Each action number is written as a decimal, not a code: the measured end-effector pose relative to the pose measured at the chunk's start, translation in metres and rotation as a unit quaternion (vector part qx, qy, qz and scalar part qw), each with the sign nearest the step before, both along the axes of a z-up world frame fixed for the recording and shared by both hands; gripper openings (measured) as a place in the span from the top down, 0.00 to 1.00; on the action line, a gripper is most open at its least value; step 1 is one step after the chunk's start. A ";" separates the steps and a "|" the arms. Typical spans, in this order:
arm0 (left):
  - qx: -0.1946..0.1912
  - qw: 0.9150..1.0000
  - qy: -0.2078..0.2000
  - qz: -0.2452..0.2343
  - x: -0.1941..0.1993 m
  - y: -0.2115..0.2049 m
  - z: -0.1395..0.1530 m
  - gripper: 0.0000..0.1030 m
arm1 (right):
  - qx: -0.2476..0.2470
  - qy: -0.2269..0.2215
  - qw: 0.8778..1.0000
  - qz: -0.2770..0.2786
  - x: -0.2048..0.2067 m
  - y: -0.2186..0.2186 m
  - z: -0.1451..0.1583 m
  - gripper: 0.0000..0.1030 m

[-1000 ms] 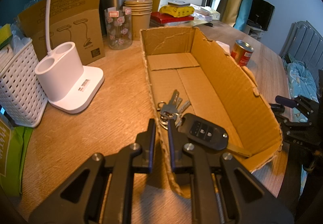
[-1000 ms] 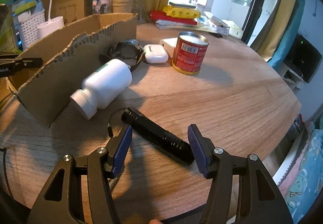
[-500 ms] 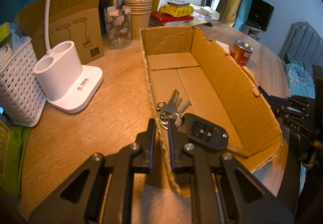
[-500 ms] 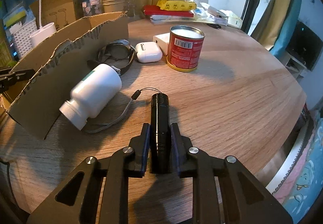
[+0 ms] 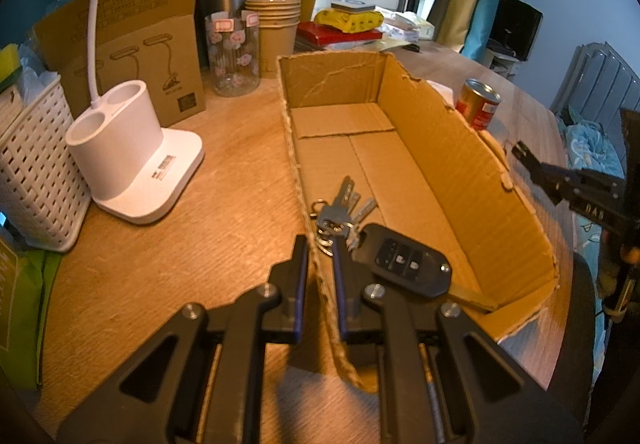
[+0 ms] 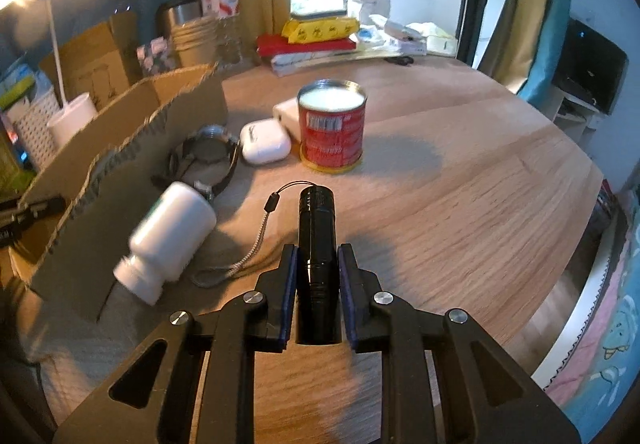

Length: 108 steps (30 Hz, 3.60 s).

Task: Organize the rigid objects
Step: 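Lift the flashlight with the right gripper and carry it over the box, then lower the flashlight into the box beside the key and open the right gripper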

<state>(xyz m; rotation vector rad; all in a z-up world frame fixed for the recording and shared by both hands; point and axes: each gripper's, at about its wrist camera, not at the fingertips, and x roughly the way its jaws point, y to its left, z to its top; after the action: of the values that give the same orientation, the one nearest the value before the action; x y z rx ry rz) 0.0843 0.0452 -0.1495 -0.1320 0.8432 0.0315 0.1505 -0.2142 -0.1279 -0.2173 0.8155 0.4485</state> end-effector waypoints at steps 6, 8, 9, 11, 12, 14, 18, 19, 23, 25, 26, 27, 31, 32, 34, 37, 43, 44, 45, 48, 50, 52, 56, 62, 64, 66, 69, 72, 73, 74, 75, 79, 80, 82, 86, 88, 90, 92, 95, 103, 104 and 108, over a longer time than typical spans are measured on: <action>-0.002 1.000 -0.001 -0.001 0.001 0.001 0.000 0.88 | 0.004 -0.016 1.000 -0.004 -0.002 0.002 0.010 0.79; -0.002 1.000 -0.001 -0.001 0.001 0.001 0.000 0.88 | 0.011 -0.017 1.000 -0.004 -0.002 0.001 0.013 0.79; -0.003 1.000 -0.001 -0.001 0.001 0.001 0.000 0.88 | 0.012 -0.020 1.000 -0.005 -0.003 0.001 0.015 0.79; -0.004 1.000 -0.001 0.000 0.001 0.001 0.000 0.88 | 0.014 -0.027 1.000 -0.003 -0.004 0.002 0.020 0.79; -0.004 1.000 -0.001 0.000 0.001 0.001 0.000 0.88 | 0.014 -0.030 0.999 -0.002 -0.006 0.003 0.022 0.79; -0.004 1.000 -0.001 0.000 0.001 0.001 0.001 0.88 | 0.016 -0.036 0.999 -0.005 -0.008 0.002 0.028 0.79; -0.006 1.000 -0.002 0.000 0.001 0.002 0.001 0.88 | 0.023 -0.048 0.998 -0.014 -0.011 -0.002 0.039 0.79; -0.006 1.000 -0.003 0.001 0.001 0.001 0.001 0.88 | 0.025 -0.053 0.998 -0.015 -0.013 -0.003 0.043 0.79; -0.009 1.000 -0.006 0.003 0.000 0.005 0.000 0.88 | 0.034 -0.079 0.996 -0.009 -0.023 0.001 0.065 0.79; -0.010 1.000 -0.008 0.005 -0.001 0.005 0.000 0.88 | 0.038 -0.090 0.995 -0.006 -0.027 0.004 0.075 0.79; -0.008 1.000 -0.009 0.005 -0.001 0.005 0.000 0.88 | 0.042 -0.098 0.994 -0.004 -0.030 0.005 0.082 0.79; -0.007 1.000 -0.009 0.005 -0.001 0.005 0.000 0.88 | 0.046 -0.104 0.993 0.000 -0.033 0.007 0.088 0.79; -0.003 1.000 -0.011 0.008 -0.004 0.004 0.000 0.88 | 0.056 -0.125 0.990 0.019 -0.044 0.020 0.107 0.79; -0.004 1.000 -0.011 0.008 -0.004 0.004 0.000 0.88 | 0.058 -0.129 0.990 0.025 -0.047 0.024 0.111 0.79; -0.004 1.000 -0.012 0.008 -0.003 0.004 0.000 0.88 | 0.062 -0.134 0.988 0.035 -0.052 0.031 0.116 0.79; -0.002 1.000 -0.012 0.008 -0.004 0.004 0.000 0.88 | 0.065 -0.138 0.987 0.051 -0.058 0.044 0.122 0.79; -0.002 1.000 -0.013 0.009 -0.004 0.005 0.000 0.88 | 0.071 -0.137 0.985 0.080 -0.066 0.067 0.124 0.79; -0.002 1.000 -0.013 0.009 -0.004 0.005 0.000 0.88 | 0.072 -0.136 0.984 0.084 -0.067 0.071 0.123 0.79; -0.002 1.000 -0.013 0.009 -0.003 0.005 0.000 0.88 | 0.072 -0.136 0.984 0.088 -0.067 0.075 0.122 0.79; -0.002 1.000 -0.013 0.009 -0.003 0.005 0.000 0.88 | 0.074 -0.130 0.984 0.099 -0.067 0.086 0.119 0.79; -0.002 1.000 -0.013 0.009 -0.003 0.006 0.000 0.88 | 0.076 -0.126 0.983 0.106 -0.067 0.093 0.117 0.79; -0.003 1.000 -0.013 0.009 -0.003 0.006 0.000 0.88 | 0.079 -0.119 0.983 0.114 -0.066 0.099 0.113 0.79; -0.002 1.000 -0.013 0.009 -0.003 0.006 0.000 0.88 | 0.077 -0.100 0.984 0.128 -0.063 0.115 0.098 0.79; -0.003 1.000 -0.013 0.010 -0.003 0.006 0.000 0.88 | 0.072 -0.070 0.985 0.138 -0.060 0.131 0.074 0.79; -0.002 1.000 -0.013 0.009 -0.003 0.006 0.000 0.88 | 0.068 -0.064 0.986 0.138 -0.059 0.136 0.068 0.79; -0.002 1.000 -0.013 0.009 -0.003 0.006 0.000 0.88 | 0.065 -0.054 0.987 0.137 -0.057 0.140 0.061 0.79; -0.003 1.000 -0.013 0.009 -0.003 0.005 0.000 0.88 | 0.053 -0.047 0.988 0.137 -0.058 0.145 0.052 0.79; -0.003 1.000 -0.013 0.009 -0.003 0.006 0.000 0.88 | 0.043 -0.038 0.989 0.139 -0.059 0.149 0.043 0.79; -0.003 1.000 -0.013 0.009 -0.003 0.006 0.001 0.88 | 0.037 -0.037 0.989 0.138 -0.060 0.151 0.041 0.79; -0.003 1.000 -0.013 0.009 -0.003 0.006 0.001 0.88 | 0.029 -0.036 0.989 0.138 -0.061 0.153 0.037 0.79; -0.003 1.000 -0.013 0.009 -0.003 0.006 0.001 0.88 | 0.024 -0.035 0.989 0.139 -0.061 0.154 0.035 0.79; -0.003 1.000 -0.013 0.009 -0.003 0.006 0.001 0.88 | 0.000 -0.037 0.990 0.136 -0.065 0.159 0.028 0.79; -0.003 1.000 -0.013 0.009 -0.003 0.006 0.001 0.88 | -0.007 -0.037 0.990 0.135 -0.066 0.160 0.026 0.79; -0.003 1.000 -0.013 0.009 -0.003 0.006 0.001 0.88 | -0.013 -0.032 0.990 0.136 -0.067 0.160 0.023 0.79; -0.003 1.000 -0.013 0.009 -0.003 0.007 0.001 0.88 | -0.033 -0.033 0.989 0.138 -0.071 0.162 0.019 0.79; -0.003 1.000 -0.013 0.009 -0.003 0.006 0.001 0.88 | -0.045 -0.034 0.989 0.138 -0.072 0.164 0.016 0.79; -0.003 1.000 -0.013 0.009 -0.003 0.006 0.001 0.88 | -0.045 -0.029 0.989 0.140 -0.072 0.163 0.014 0.79; -0.002 1.000 -0.013 0.009 -0.003 0.006 0.001 0.88 | -0.049 -0.032 0.989 0.137 -0.073 0.163 0.013 0.79; -0.002 1.000 -0.013 0.009 -0.003 0.006 0.001 0.88 | -0.048 -0.031 0.989 0.138 -0.072 0.162 0.013 0.79; -0.003 1.000 -0.013 0.009 -0.003 0.006 0.001 0.88 | -0.058 -0.045 0.988 0.133 -0.071 0.166 0.013 0.79; -0.003 1.000 -0.013 0.009 -0.003 0.006 0.000 0.88 | -0.061 -0.049 0.988 0.130 -0.070 0.168 0.012 0.79; -0.003 1.000 -0.013 0.010 -0.002 0.005 0.000 0.88 | -0.053 -0.055 0.990 0.117 -0.060 0.168 0.014 0.79</action>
<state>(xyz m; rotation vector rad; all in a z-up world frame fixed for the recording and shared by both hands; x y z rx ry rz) 0.0818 0.0502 -0.1492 -0.1463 0.8170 0.0451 0.0908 -0.0459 -0.1140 -0.4363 0.7087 0.6084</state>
